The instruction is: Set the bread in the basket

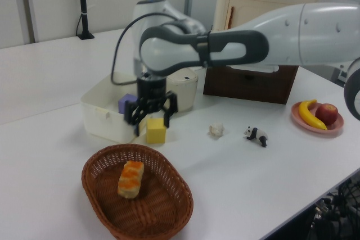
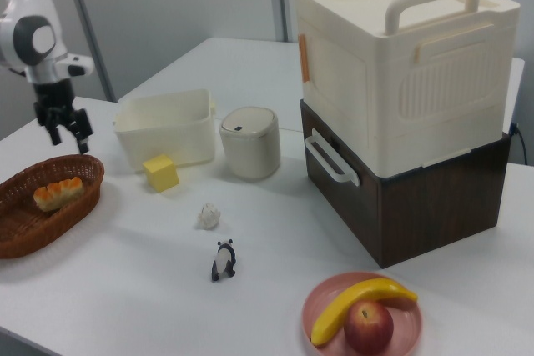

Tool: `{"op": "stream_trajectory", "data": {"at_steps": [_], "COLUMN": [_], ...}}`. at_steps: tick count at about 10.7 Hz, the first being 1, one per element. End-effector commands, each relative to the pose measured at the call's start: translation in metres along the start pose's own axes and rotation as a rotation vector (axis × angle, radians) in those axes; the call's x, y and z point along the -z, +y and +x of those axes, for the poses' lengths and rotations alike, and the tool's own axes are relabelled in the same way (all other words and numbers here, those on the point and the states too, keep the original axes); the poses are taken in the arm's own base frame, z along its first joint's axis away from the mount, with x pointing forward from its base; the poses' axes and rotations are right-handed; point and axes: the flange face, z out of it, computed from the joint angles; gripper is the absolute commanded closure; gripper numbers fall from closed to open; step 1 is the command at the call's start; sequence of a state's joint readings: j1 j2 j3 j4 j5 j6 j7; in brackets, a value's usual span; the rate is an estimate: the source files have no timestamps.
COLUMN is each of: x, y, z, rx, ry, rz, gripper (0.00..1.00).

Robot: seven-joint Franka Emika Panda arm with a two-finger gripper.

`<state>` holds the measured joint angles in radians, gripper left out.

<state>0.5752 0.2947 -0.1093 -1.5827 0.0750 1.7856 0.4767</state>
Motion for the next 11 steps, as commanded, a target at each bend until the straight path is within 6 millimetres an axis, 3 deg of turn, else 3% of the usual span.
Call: {"op": "stream_trajectory", "data": {"at_steps": [1, 4, 6, 8, 11], "x": [0.064, 0.102, 0.104, 0.098, 0.098], "y": [0.122, 0.237, 0.285, 0.307, 0.310], "z": [0.012, 0.013, 0.017, 0.025, 0.028], "rx": [-0.051, -0.084, -0.054, -0.091, -0.101], "ry": [0.017, 0.028, 0.031, 0.040, 0.061], "rz": [-0.020, 0.003, 0.014, 0.026, 0.031], "gripper": [0.00, 0.00, 0.00, 0.00, 0.00]}}
